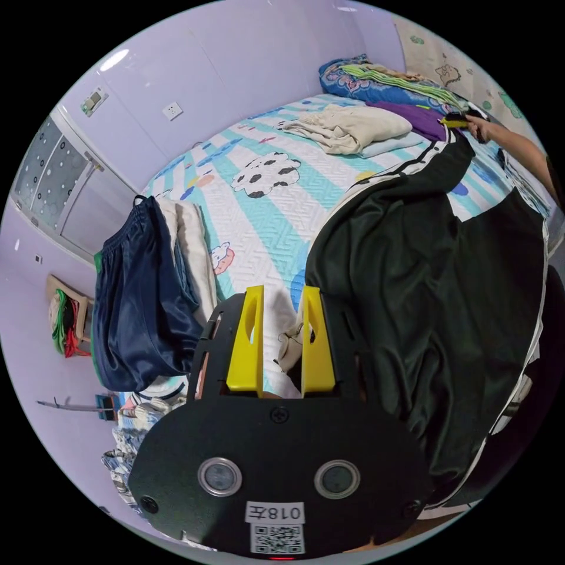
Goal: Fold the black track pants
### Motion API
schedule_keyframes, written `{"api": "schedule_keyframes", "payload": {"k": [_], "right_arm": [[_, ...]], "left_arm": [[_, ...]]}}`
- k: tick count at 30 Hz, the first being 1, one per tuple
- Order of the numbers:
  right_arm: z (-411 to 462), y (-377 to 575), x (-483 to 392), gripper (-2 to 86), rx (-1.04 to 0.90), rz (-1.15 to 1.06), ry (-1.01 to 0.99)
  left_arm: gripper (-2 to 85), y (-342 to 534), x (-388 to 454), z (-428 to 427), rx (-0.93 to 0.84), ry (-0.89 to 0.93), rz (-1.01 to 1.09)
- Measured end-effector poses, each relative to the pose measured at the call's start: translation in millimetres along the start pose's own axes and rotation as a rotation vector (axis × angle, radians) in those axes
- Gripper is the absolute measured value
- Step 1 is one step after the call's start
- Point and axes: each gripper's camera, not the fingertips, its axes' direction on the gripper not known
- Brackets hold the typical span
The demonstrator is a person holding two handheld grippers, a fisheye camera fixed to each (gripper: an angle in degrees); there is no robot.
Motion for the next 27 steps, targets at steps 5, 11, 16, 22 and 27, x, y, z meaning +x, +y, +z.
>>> {"api": "schedule_keyframes", "payload": {"k": [5,11,16,22,27], "right_arm": [[-13.8,1.8,41.9,0.9,0.032,0.014,-0.07],[-42.7,14.5,88.5,0.5,0.136,-0.023,-0.225],[-60.3,27.2,136.6,0.4,0.191,-0.026,-0.251],[-71.8,34.1,181.6,0.4,0.221,-0.032,-0.293],[-75.5,36.4,207.8,0.4,0.227,-0.062,-0.335]], "left_arm": [[10.0,0.1,-2.5,-0.3,-0.005,0.005,-0.003],[11.4,5.2,-9.4,3.1,-0.039,0.018,0.021],[13.9,7.2,-21.1,4.1,-0.056,0.055,0.029],[14.8,13.9,-29.5,6.6,-0.105,0.158,0.016],[11.6,23.6,-16.1,13.8,-0.211,0.161,0.058]]}}
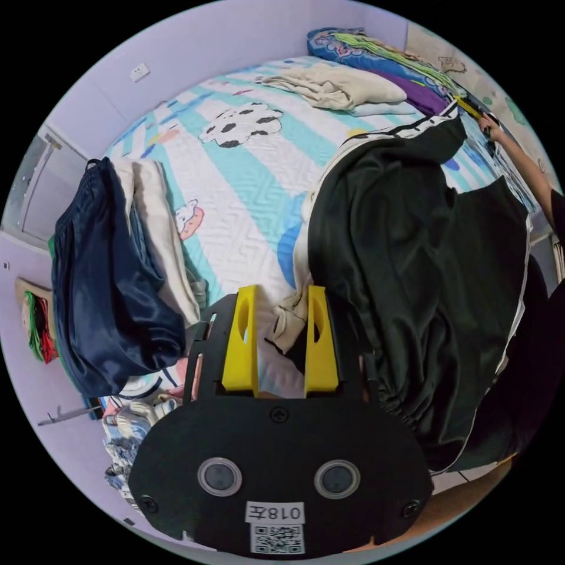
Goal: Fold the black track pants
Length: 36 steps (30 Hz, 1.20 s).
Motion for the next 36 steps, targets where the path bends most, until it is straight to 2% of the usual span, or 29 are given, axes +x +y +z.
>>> {"api": "schedule_keyframes", "payload": {"k": [2,8,15,21,27,31,36], "right_arm": [[-4.8,0.4,8.5,0.4,0.002,-0.003,-0.01],[-31.3,-1.4,29.4,0.4,0.044,-0.019,-0.048],[-35.3,-2.8,50.5,0.4,0.028,-0.002,-0.059],[-78.7,10.1,60.9,0.3,0.044,-0.049,-0.132],[-205.4,63.8,117.2,0.3,0.07,-0.101,-0.095],[-275.1,139.7,220.8,0.3,0.043,0.05,0.003],[-301.0,200.7,314.8,0.3,0.067,0.23,0.06]], "left_arm": [[9.2,1.8,13.8,-3.3,-0.01,-0.017,0.04],[3.9,17.7,71.2,-24.5,-0.052,-0.282,0.11],[2.5,74.9,59.7,-110.4,0.162,-0.371,-0.165],[2.6,145.3,95.5,-175.7,0.313,-0.453,-0.235],[3.3,256.4,168.1,-198.1,0.47,-0.358,-0.195],[3.3,308.7,211.1,-157.7,0.372,-0.251,-0.177],[3.2,335.6,240.5,-123.3,0.333,-0.193,-0.245]]}}
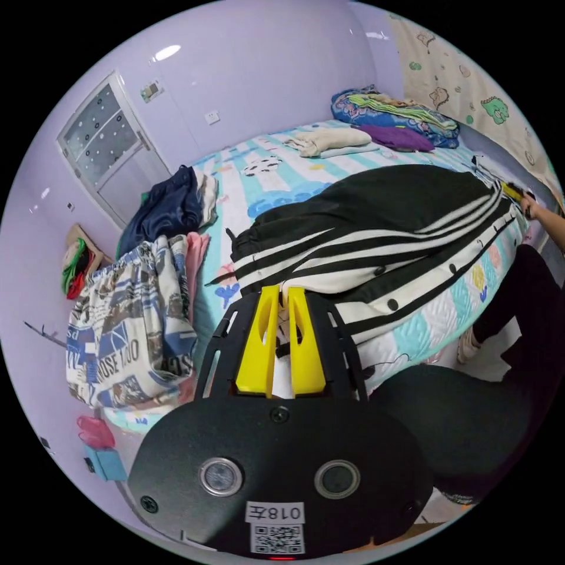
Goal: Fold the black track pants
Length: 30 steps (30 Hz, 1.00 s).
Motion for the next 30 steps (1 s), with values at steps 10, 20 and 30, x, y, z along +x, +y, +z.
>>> {"api": "schedule_keyframes", "payload": {"k": [10,20,30], "right_arm": [[3.8,-14.4,8.9,0.4,-0.058,-0.143,-0.004],[-4.6,9.4,75.2,0.4,-0.062,-0.125,0.029],[-11.8,32.6,157.4,1.1,-0.06,-0.089,0.045]], "left_arm": [[3.0,-0.2,-10.3,-41.7,0.005,-0.026,0.091],[3.2,24.2,-16.3,-44.2,-0.036,0.031,0.105],[3.7,50.6,-17.2,-37.0,-0.074,0.059,0.05]]}}
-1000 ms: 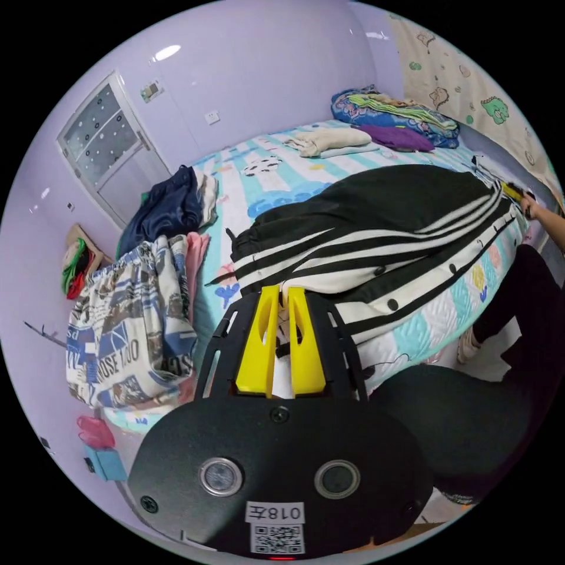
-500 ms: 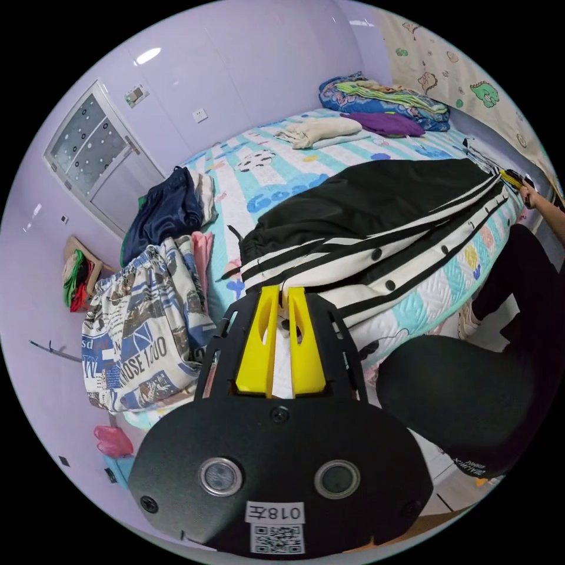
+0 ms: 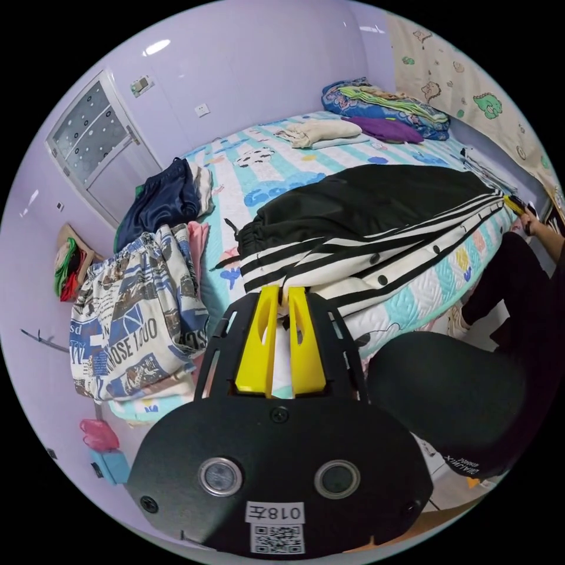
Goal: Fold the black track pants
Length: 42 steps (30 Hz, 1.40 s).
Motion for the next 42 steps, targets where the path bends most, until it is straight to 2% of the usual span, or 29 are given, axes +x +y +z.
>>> {"api": "schedule_keyframes", "payload": {"k": [4,8,12,14,16,18,20,22,25,27,30,33,37,42], "right_arm": [[-23.3,12.1,14.3,2.9,0.003,-0.024,0.083],[-27.5,27.9,-11.2,7.4,-0.048,-0.205,0.175],[39.5,33.5,-67.9,9.0,-0.194,-0.475,0.18],[79.5,34.8,-88.6,8.9,-0.249,-0.58,0.212],[130.4,36.3,-99.8,8.7,-0.33,-0.67,0.331],[155.3,38.7,-100.0,8.7,-0.383,-0.697,0.376],[159.9,44.9,-102.3,8.5,-0.381,-0.721,0.387],[144.3,55.5,-97.0,8.4,-0.322,-0.709,0.402],[117.6,66.5,-69.3,8.4,-0.258,-0.583,0.353],[104.5,73.4,-50.1,8.4,-0.213,-0.493,0.32],[90.9,82.3,-23.9,8.6,-0.128,-0.352,0.337],[81.3,84.0,-7.5,9.1,-0.035,-0.224,0.274],[76.6,79.9,-0.3,9.2,0.035,-0.132,0.255],[84.5,73.4,-1.3,9.3,-0.006,-0.12,0.287]], "left_arm": [[2.1,20.1,-8.8,-16.4,-0.047,-0.025,-0.056],[0.4,41.0,-8.7,-60.5,0.079,-0.011,-0.133],[1.1,-9.4,34.6,-70.3,0.247,0.116,-0.022],[1.5,-40.6,61.1,-55.4,0.261,0.191,0.06],[2.0,-69.6,91.1,-30.2,0.208,0.221,0.151],[2.7,-87.9,124.5,1.8,0.094,0.18,0.279],[3.1,-82.7,128.5,7.7,0.071,0.145,0.305],[3.5,-65.8,109.5,0.8,0.1,0.158,0.221],[4.8,-14.4,52.7,-11.0,0.166,0.205,-0.12],[6.5,38.0,11.8,-7.5,0.186,0.22,-0.465],[8.7,87.2,-12.6,7.4,0.196,0.262,-0.735],[10.7,103.2,-22.9,27.7,0.199,0.353,-0.842],[11.2,110.9,-36.2,43.6,0.196,0.381,-0.953],[7.4,117.8,-50.8,62.2,0.136,0.395,-1.023]]}}
